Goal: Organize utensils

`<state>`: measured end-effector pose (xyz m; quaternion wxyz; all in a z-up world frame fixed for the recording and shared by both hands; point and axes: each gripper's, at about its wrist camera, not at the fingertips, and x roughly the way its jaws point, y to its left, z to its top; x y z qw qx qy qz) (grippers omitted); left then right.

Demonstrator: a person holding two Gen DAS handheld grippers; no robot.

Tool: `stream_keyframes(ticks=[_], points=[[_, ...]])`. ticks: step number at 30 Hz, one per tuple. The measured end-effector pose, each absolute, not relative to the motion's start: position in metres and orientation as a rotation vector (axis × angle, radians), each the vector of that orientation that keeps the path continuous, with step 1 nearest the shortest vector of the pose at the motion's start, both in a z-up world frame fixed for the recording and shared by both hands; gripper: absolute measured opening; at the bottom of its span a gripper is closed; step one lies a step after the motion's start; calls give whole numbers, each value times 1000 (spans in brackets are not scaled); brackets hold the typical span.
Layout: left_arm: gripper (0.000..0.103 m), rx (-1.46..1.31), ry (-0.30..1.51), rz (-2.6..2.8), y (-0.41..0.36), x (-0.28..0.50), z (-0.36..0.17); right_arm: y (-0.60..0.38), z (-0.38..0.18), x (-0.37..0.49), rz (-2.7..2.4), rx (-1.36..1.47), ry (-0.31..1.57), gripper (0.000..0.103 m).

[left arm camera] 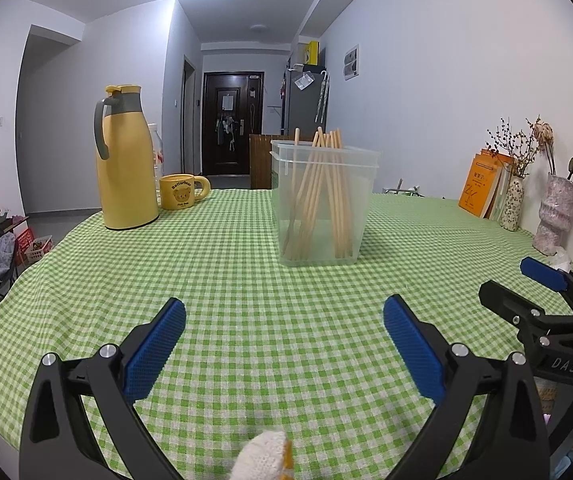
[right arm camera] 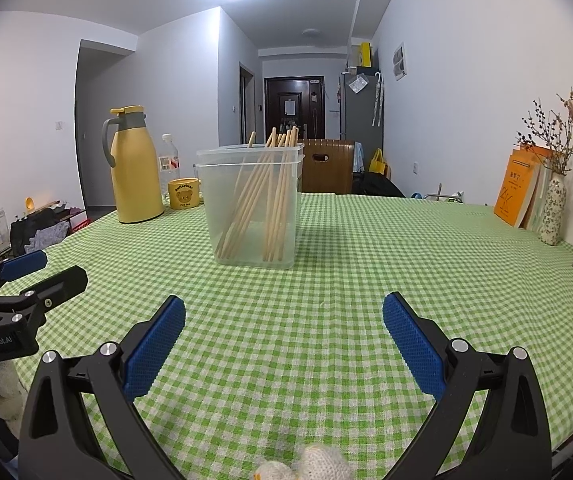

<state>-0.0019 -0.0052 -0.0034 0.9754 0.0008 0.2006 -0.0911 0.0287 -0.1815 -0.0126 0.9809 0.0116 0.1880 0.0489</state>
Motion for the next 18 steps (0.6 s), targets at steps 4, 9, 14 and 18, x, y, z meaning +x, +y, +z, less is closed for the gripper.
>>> stream_keyframes(ticks=[4,9,14,18], points=[[96,5,404,-184,-6,-2,-3,-183,-12,30,92,29,379,95],[96,1,403,-190,-5,-2,-3,-183,-13,31,87,26,384,95],[96,-4,402,-193,-4,-2,-2,-183,-14,32,83,29,384,95],[96,-1,401,-197,-5,-3,-2,-183,-14,32,81,30,385,95]])
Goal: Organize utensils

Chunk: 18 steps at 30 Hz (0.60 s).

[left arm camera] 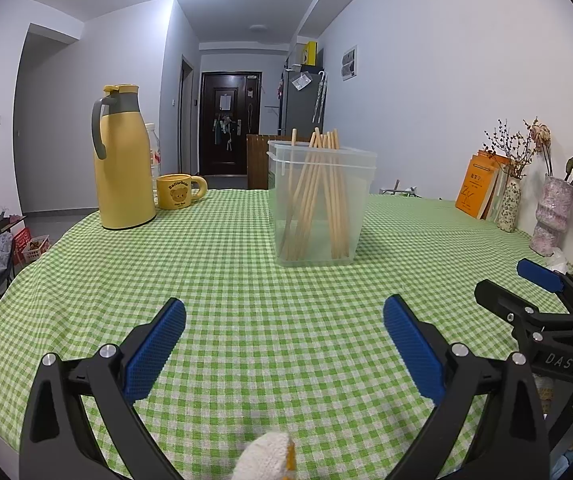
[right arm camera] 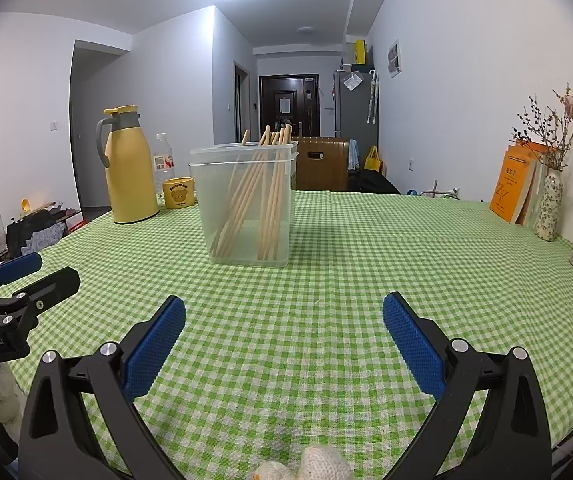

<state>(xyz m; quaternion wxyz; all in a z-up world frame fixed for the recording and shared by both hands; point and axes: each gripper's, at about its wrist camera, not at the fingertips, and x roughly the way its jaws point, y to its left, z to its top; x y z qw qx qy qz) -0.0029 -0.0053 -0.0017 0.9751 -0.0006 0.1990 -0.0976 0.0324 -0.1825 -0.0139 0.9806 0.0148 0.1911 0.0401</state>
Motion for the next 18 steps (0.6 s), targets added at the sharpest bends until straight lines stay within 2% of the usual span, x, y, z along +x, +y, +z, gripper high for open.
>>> stream_keyframes(ticks=[18], points=[[96,-7,406,-198,-4,-2,-2,-184,-14,32,81,32,387,95]])
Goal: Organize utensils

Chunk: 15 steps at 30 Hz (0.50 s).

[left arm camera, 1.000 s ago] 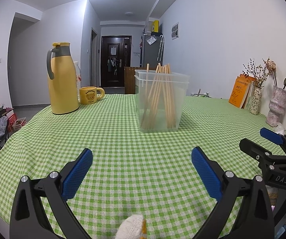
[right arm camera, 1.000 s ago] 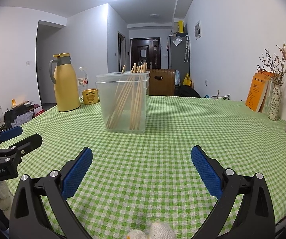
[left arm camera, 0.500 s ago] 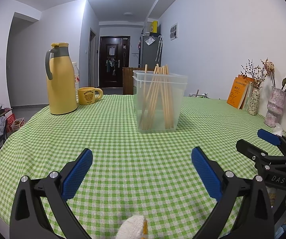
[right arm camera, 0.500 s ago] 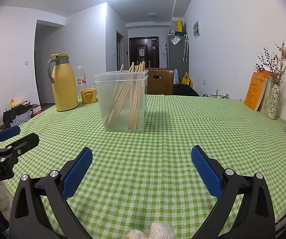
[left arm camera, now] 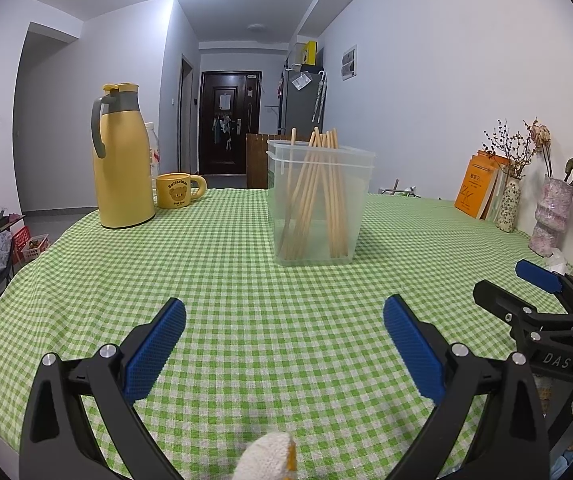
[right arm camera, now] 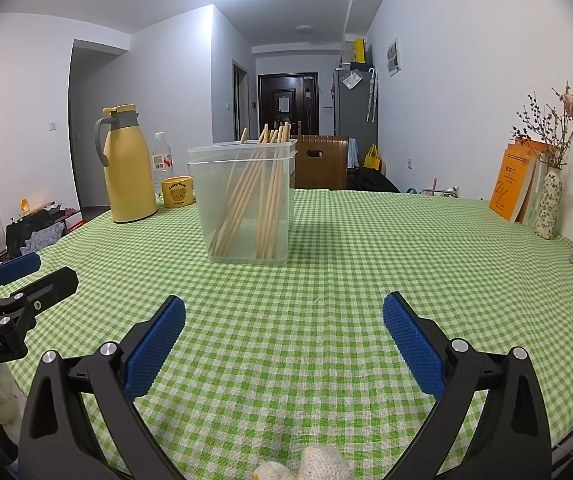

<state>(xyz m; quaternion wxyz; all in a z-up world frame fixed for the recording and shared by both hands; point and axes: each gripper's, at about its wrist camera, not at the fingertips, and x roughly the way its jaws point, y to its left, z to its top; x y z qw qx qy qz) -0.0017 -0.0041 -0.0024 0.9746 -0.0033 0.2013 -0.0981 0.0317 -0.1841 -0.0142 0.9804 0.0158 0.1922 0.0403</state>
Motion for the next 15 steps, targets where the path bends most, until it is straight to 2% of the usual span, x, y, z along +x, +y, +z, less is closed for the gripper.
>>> stream_keyframes(ticks=[15], points=[[96,-10,408,-201,-4,-2,-3,-184,-14,32,81,31,387,95]])
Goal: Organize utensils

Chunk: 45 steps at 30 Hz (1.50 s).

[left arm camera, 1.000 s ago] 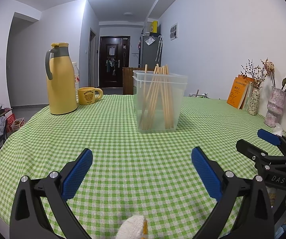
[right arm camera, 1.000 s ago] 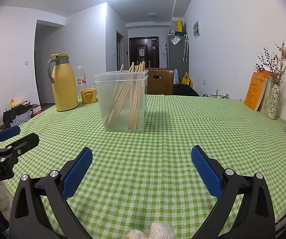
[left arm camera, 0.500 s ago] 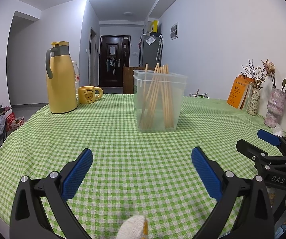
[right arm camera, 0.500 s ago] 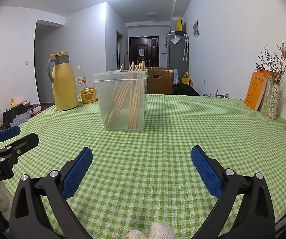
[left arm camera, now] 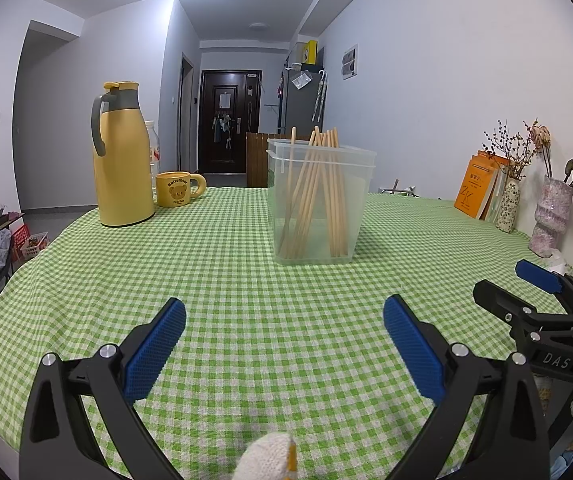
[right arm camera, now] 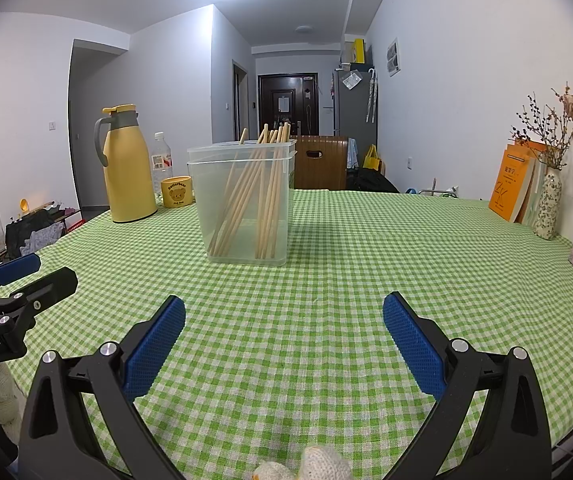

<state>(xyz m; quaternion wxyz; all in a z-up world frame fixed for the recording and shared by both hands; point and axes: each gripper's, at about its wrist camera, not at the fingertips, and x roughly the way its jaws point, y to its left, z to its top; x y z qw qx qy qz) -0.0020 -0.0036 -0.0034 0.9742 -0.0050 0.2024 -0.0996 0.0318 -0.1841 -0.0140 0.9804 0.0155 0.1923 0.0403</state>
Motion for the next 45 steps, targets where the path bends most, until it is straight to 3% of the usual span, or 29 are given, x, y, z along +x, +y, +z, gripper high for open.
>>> stream_keyframes(ticks=[45], points=[[96,-11,401,-219,-8,-5,-2,-183,-15,32,81,31,390,95]])
